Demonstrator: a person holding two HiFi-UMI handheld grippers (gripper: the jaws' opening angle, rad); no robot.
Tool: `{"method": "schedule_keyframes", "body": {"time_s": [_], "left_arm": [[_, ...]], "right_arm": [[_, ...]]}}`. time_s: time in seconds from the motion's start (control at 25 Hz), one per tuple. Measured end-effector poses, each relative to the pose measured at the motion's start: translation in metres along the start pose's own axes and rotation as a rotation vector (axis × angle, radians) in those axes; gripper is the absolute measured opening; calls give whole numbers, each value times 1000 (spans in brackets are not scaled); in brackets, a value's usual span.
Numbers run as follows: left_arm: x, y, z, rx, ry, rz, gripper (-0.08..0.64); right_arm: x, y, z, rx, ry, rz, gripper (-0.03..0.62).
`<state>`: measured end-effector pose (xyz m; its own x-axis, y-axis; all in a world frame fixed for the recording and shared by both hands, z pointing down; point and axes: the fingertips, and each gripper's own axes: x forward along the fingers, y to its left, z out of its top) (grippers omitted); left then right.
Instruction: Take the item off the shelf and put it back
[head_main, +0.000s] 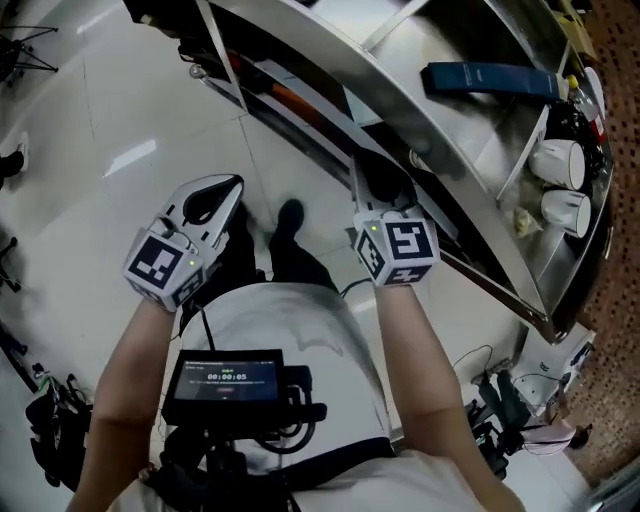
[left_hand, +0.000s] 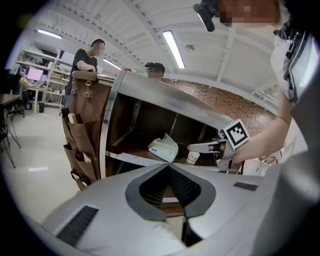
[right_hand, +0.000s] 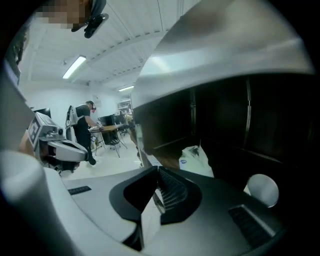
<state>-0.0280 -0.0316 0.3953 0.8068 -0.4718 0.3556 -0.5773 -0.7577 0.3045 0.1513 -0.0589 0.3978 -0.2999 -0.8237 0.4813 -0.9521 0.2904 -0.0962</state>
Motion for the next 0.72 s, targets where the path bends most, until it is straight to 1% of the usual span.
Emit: {"method": "schedule_keyframes", "body": {"time_s": [0.12,0.24,0.28,0.32,0.36,0.48,0.56,0.64,0.72], "left_arm": [[15,-9,0,-6,23,-47,9],[26,-12,-4,-1,28,-99,9],[29,-13,-7,-12,27,-111,8],[32,-13,-10,-27,25,-122,9],[34,-13,-13,-41,25,-131,9],[36,-9,-17,-68,32,-146,8],[34,-2,-17,-84,35,-140,9],[30,8,-17,-91,38,-126,9],[26,19,-17,-90,42,-108,8]], "right_arm": [[16,-20,-4,20,20,-99,16],[34,-40,-6,59,11,-211,112],[38,-48,-7,69,9,-251,165],[40,-57,-8,78,7,-287,175],[43,-64,-9,91,3,-317,206],[55,-86,-15,156,2,-376,278],[66,-99,-21,205,6,-405,344],[77,-107,-25,230,13,-420,385],[88,-113,-29,251,29,-422,390]]}}
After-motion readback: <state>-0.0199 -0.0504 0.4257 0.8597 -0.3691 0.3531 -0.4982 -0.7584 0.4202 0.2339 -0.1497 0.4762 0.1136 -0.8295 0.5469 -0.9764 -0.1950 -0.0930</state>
